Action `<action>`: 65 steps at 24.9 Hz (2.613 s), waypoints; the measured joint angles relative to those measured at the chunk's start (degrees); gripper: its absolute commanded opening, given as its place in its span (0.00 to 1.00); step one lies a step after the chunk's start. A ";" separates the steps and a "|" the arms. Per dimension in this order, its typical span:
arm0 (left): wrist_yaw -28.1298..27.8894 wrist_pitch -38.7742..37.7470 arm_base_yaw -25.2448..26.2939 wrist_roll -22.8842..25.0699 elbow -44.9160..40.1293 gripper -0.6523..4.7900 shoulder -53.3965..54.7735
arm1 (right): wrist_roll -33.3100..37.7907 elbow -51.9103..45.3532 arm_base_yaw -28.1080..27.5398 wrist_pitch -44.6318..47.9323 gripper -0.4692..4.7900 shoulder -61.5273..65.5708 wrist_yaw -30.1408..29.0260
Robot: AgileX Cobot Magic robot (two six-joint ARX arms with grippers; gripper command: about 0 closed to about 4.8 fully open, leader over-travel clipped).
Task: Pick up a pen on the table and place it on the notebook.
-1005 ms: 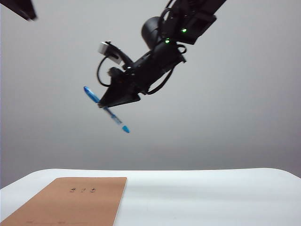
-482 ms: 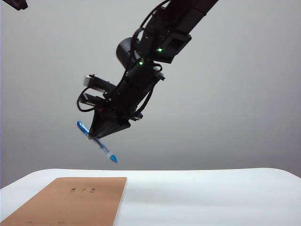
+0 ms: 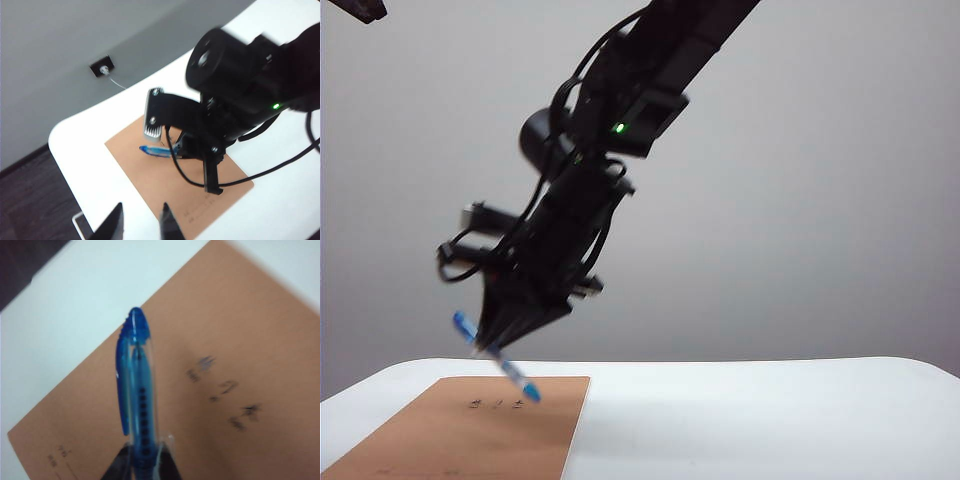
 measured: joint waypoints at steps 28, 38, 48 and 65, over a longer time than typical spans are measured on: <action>1.77 -14.29 0.00 0.22 0.00 0.28 -0.02 | 0.76 -0.17 0.42 1.55 0.41 5.46 1.09; 0.96 -13.38 0.00 0.22 0.00 0.28 -0.02 | 0.66 -0.11 0.13 0.22 1.00 5.01 1.09; 0.90 -11.17 0.02 0.24 -0.02 0.28 -2.23 | 0.55 -0.11 -2.03 -4.04 0.97 -3.98 -1.31; -0.26 -0.61 11.23 0.07 -9.57 0.28 -19.21 | -1.88 -0.13 -21.66 -6.93 0.52 -39.63 -1.05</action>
